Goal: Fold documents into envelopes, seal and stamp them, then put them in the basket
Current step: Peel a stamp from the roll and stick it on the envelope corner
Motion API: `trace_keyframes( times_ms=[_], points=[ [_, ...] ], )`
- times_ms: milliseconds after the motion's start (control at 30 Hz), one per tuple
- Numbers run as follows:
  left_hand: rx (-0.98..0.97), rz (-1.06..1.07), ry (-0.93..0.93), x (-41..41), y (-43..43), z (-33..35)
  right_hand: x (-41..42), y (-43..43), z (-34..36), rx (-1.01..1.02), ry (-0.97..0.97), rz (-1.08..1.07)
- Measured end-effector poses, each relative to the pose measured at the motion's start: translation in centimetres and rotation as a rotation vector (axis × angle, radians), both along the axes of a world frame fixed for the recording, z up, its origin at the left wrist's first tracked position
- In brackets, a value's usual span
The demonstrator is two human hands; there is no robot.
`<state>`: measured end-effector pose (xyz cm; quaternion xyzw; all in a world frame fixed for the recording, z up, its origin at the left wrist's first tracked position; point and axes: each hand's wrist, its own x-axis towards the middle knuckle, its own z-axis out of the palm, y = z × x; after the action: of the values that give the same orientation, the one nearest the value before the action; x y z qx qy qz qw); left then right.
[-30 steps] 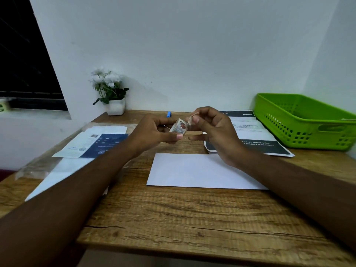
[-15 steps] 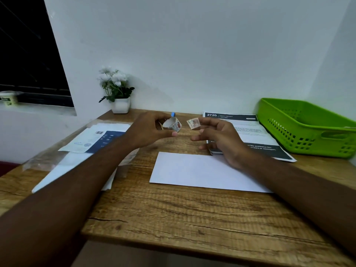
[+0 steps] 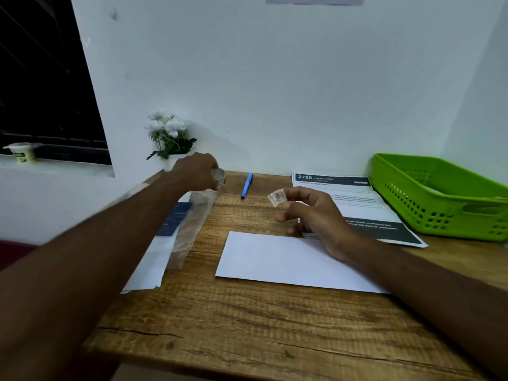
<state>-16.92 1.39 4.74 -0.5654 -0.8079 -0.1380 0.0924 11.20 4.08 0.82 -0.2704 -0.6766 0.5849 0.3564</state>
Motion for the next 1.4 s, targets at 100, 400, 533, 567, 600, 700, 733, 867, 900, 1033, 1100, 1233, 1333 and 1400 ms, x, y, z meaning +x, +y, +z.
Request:
trace_keyframes(
  times_ms=[100,400,533,567,600,700,733,867,900,1033,1100,1233,1333,1400],
  points=[
    [-0.055,0.052,0.08,-1.0,1.0,-0.6,0.0,0.0,0.0,0.013,-0.01,-0.007],
    [-0.094,0.106,0.202,-2.2,1.7,-0.9,-0.2,0.2,0.0,-0.044,0.034,-0.001],
    [-0.111,0.089,0.213,-2.2,2.0,-1.3,-0.1,0.2,0.2,-0.042,0.02,-0.003],
    [-0.115,0.091,0.209,-2.2,2.0,-1.5,-0.1,0.1,0.2,-0.038,0.018,-0.011],
    [-0.118,0.094,0.206,-2.2,2.0,-1.6,-0.1,0.1,0.3,-0.033,0.018,-0.02],
    [-0.125,0.104,0.176,-1.9,1.8,-2.0,0.1,0.0,0.6,-0.021,0.026,-0.037],
    [-0.128,0.11,0.16,-1.8,1.6,-2.0,0.2,-0.1,0.7,-0.011,0.024,-0.043],
    [-0.113,0.154,0.1,-1.4,1.3,-2.3,0.2,-0.2,1.1,0.026,0.009,-0.055],
    [-0.082,0.165,0.094,-1.2,1.3,-2.4,0.1,-0.2,1.2,0.027,0.008,-0.053],
    [0.093,0.112,0.071,1.4,1.3,-2.2,0.1,-0.1,0.9,0.008,0.009,-0.022],
    [0.218,0.029,0.067,3.4,1.2,-2.3,0.1,-0.1,0.8,-0.009,0.018,-0.014],
    [0.394,-0.305,-0.482,8.6,0.0,-1.8,0.0,-0.1,0.6,-0.103,0.067,0.025],
    [0.368,-0.406,-0.947,11.4,-1.0,-0.9,0.3,0.0,0.8,-0.158,0.11,0.052],
    [0.369,-0.413,-0.998,12.2,-1.4,-0.7,0.5,0.1,1.0,-0.175,0.133,0.072]
  ],
)
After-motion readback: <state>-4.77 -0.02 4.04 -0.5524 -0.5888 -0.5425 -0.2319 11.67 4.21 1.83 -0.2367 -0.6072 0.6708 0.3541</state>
